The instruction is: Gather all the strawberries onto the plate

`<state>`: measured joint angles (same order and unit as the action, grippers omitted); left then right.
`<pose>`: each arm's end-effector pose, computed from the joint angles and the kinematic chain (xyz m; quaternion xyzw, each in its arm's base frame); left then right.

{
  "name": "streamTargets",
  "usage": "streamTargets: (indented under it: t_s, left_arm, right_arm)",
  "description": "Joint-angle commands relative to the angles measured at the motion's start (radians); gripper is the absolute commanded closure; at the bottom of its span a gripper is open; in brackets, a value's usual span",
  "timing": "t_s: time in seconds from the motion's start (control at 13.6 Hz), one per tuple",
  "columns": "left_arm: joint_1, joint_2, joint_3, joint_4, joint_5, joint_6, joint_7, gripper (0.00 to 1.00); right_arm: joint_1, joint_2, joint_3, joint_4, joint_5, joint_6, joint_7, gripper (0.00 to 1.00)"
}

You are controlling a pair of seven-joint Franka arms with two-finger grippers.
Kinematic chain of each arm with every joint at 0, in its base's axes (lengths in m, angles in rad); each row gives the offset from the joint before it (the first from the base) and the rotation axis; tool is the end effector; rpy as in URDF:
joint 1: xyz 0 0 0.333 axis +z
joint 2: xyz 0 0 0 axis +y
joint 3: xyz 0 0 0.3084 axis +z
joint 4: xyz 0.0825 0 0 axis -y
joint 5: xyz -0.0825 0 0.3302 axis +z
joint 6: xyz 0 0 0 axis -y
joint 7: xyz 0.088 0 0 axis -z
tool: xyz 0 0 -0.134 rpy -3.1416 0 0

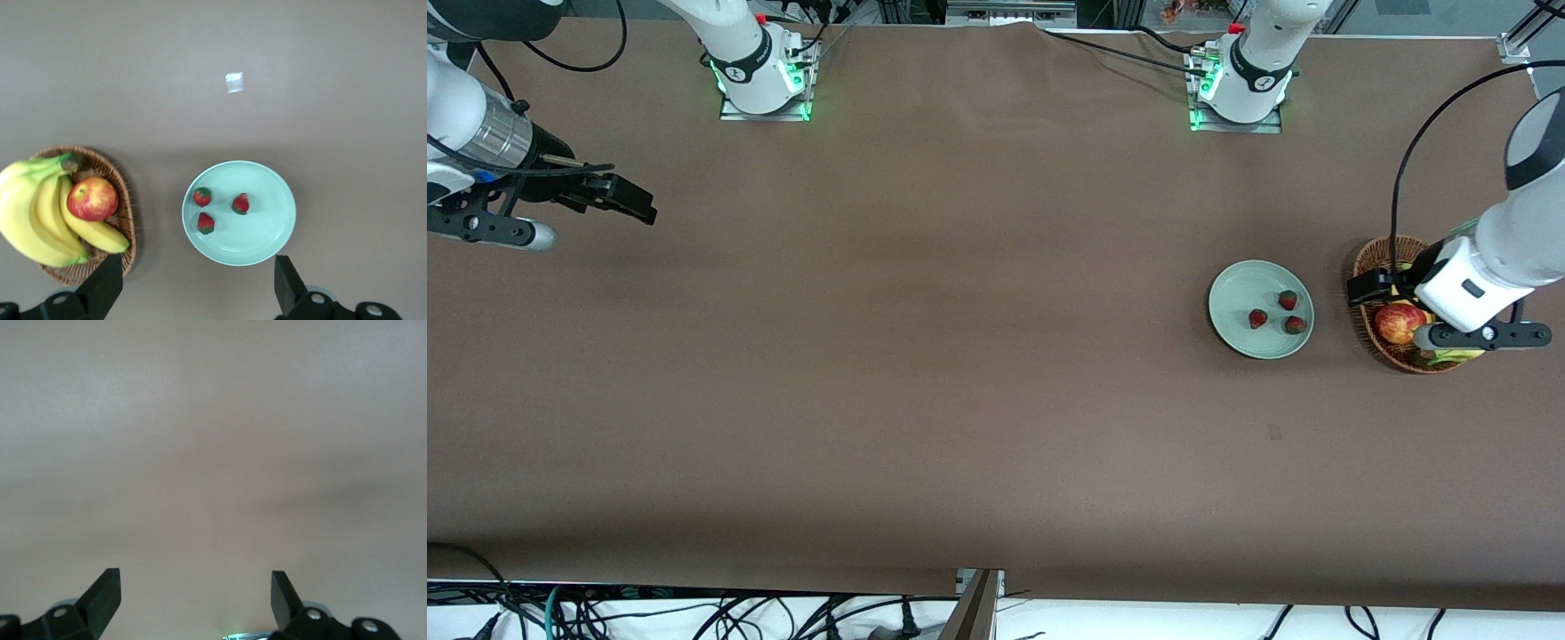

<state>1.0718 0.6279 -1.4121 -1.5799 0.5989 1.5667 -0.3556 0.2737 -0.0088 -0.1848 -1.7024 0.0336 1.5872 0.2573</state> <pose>0.5601 0.0212 0.4661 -0.9985 0.0094 0.0530 0.0077 0.4886 0.0477 0.5410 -0.9948 0.0851 0.0555 0.0081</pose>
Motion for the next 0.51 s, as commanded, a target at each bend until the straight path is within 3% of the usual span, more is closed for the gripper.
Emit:
streamTargets:
  t_s: [0.0, 0.15, 0.44]
  left_arm:
    - [-0.172, -0.252, 0.295, 0.081, -0.245, -0.013, 0.217, 0.00]
    - [-0.409, -0.428, 0.659, 0.077, -0.474, -0.010, 0.393, 0.00]
    - [-0.801, -0.504, 1.064, 0.066, -0.522, -0.022, 0.432, 0.00]
  right_arm:
    - [-0.005, -0.010, 0.008, -0.011, -0.015, 0.008, -0.003, 0.01]
    - [-0.005, -0.010, 0.008, -0.011, -0.015, 0.010, -0.003, 0.01]
    - [-0.005, -0.010, 0.008, -0.010, -0.015, 0.008, -0.003, 0.01]
